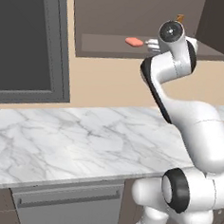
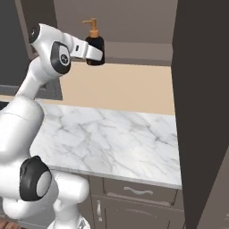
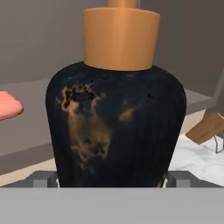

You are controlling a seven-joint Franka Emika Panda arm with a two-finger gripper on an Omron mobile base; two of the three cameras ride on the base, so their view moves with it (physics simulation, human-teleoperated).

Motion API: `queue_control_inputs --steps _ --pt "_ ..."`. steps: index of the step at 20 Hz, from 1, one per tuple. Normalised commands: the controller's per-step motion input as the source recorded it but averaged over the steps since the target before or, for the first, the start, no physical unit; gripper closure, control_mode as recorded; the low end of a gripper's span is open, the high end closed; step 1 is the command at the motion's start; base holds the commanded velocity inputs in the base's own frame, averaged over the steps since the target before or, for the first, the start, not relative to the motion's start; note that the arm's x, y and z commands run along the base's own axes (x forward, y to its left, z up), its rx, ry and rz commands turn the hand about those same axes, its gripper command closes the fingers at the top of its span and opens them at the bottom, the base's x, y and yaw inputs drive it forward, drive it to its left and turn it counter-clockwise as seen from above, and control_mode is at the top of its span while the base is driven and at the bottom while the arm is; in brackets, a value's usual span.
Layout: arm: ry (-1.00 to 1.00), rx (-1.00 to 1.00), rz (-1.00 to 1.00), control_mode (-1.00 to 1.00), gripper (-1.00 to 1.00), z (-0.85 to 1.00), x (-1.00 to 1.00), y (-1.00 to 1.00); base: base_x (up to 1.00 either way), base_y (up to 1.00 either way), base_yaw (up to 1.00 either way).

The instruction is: Locate and retrieve the bar soap and soap dispenser from the cabinet. Place them next to the sink.

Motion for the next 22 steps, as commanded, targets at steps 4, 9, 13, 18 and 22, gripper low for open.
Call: queue_control_inputs --steps 4,9,13,18,22 --pt "-0.01 0.00 0.16 -1.00 1.00 -0.13 -0.83 0.70 0.00 0.00 0.00" --pt "0.00 0.00 0.24 -1.00 1.00 -0.35 -0.72 0.53 0.00 0.00 0.00" --pt "0.00 0.00 0.20 -1.00 1.00 -0.25 -0.87 0.42 0.00 0.00 0.00" --pt "0.00 0.00 0.18 -1.00 1.00 -0.30 -0.91 0.35 0.00 0.00 0.00" --pt "-0.01 0.01 0.18 -1.00 1.00 -0.21 -0.97 0.18 0.00 0.00 0.00"
